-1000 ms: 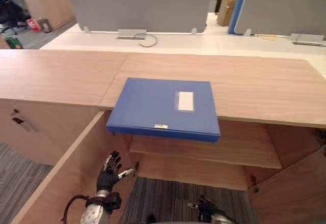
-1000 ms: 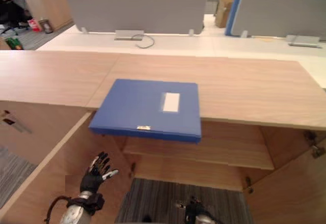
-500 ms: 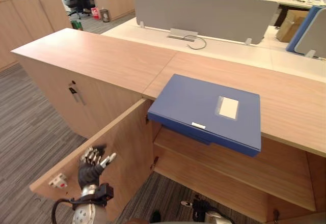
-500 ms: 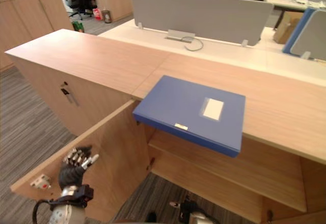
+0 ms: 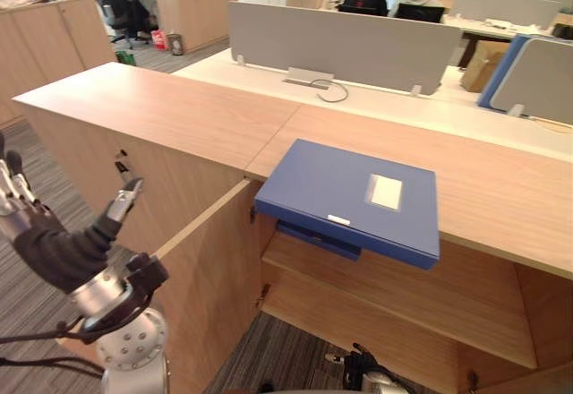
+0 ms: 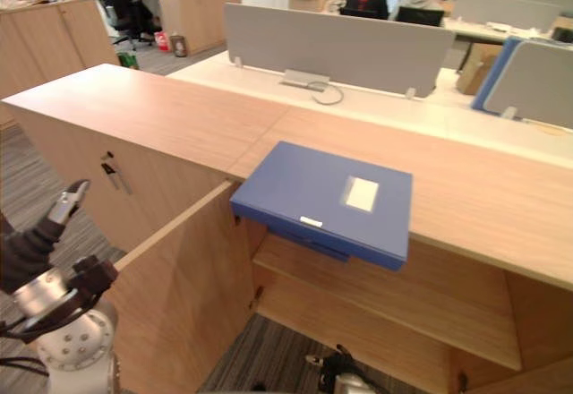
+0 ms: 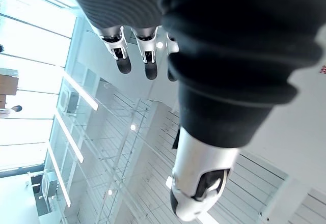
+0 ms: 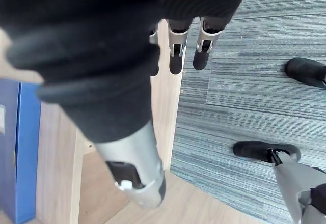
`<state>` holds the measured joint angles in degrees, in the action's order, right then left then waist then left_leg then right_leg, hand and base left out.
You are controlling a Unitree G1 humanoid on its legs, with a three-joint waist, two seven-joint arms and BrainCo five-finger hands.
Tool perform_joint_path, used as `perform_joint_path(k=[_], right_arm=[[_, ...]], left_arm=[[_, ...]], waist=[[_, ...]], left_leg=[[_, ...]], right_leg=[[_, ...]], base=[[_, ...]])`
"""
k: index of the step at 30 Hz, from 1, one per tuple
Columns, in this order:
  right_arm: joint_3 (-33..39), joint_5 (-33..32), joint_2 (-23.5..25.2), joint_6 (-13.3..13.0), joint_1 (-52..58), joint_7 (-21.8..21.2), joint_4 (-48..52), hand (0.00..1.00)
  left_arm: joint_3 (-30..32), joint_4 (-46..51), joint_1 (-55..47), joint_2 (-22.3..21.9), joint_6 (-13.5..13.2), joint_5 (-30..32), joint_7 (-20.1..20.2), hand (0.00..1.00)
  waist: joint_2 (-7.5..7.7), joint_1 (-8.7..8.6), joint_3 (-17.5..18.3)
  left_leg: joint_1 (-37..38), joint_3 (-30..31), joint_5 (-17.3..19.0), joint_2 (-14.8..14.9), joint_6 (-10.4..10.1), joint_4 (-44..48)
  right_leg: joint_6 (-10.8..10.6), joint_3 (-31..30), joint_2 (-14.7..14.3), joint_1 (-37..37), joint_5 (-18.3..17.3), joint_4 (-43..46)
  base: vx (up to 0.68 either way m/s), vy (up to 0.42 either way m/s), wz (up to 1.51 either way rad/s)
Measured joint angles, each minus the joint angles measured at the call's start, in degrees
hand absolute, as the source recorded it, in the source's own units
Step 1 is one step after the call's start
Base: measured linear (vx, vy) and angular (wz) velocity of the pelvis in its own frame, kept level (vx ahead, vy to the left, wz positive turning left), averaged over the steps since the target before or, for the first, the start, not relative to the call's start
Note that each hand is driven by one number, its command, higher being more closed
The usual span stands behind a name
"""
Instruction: Walk over to the cabinet, pick up the folder, carry it to the office cabinet, place the folder inside the office cabinet, then close the office cabinet door
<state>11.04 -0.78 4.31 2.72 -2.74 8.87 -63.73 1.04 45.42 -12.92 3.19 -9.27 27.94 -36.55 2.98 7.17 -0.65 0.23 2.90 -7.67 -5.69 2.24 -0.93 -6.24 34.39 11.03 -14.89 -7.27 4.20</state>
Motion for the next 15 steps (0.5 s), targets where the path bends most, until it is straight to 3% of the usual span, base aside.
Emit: perform_joint_path(k=[2, 5, 11, 15], right_arm=[[-2.46, 0.59, -0.07, -0.21, -0.05, 0.69, -0.95, 0.0], [-6.53, 2.12, -0.24, -0.36, -0.07, 0.65, -2.57, 0.0], [-8.85, 2.26, -0.48, -0.64, 0.28, 0.46, -4.93, 0.0], [-8.92, 2.39, -0.93, -0.85, 0.3, 0.36, -6.94, 0.0]], left_arm=[[-5.39, -0.02, 0.05, 1.83, 0.01, 7.16, 0.22, 0.0], [-10.63, -1.0, 0.13, 4.01, -0.39, 11.94, 0.73, 0.0], [-21.3, -7.12, 2.52, 8.97, -2.84, 17.25, 3.82, 0.0], [-24.54, -10.11, 3.41, 12.33, -4.46, 19.72, 4.56, 0.0]], waist=[[0.15, -0.32, 0.33], [-0.08, 0.23, 1.61], [0.0, -0.55, 2.86], [-0.36, -0.59, 3.41]], left_leg=[[0.04, -0.44, -0.03, 0.32, -0.1, 0.0], [0.67, -2.31, -0.16, 1.22, -0.82, -1.48], [1.23, -2.87, -0.47, 2.11, -1.26, -2.16], [2.72, -3.85, -0.64, 2.79, -1.46, -3.21]], right_leg=[[0.14, -0.52, -0.27, 0.16, 0.12, -0.16], [0.82, -2.57, -1.0, 0.73, 0.62, -1.35], [0.72, -3.55, -1.88, 0.7, 0.93, -2.05], [1.01, -4.98, -2.71, -0.14, 1.1, -3.14]], base=[[-0.02, -0.006, -0.12], [-0.01, -0.007, -0.32], [0.01, -0.025, -0.11], [0.01, -0.031, -0.17]])
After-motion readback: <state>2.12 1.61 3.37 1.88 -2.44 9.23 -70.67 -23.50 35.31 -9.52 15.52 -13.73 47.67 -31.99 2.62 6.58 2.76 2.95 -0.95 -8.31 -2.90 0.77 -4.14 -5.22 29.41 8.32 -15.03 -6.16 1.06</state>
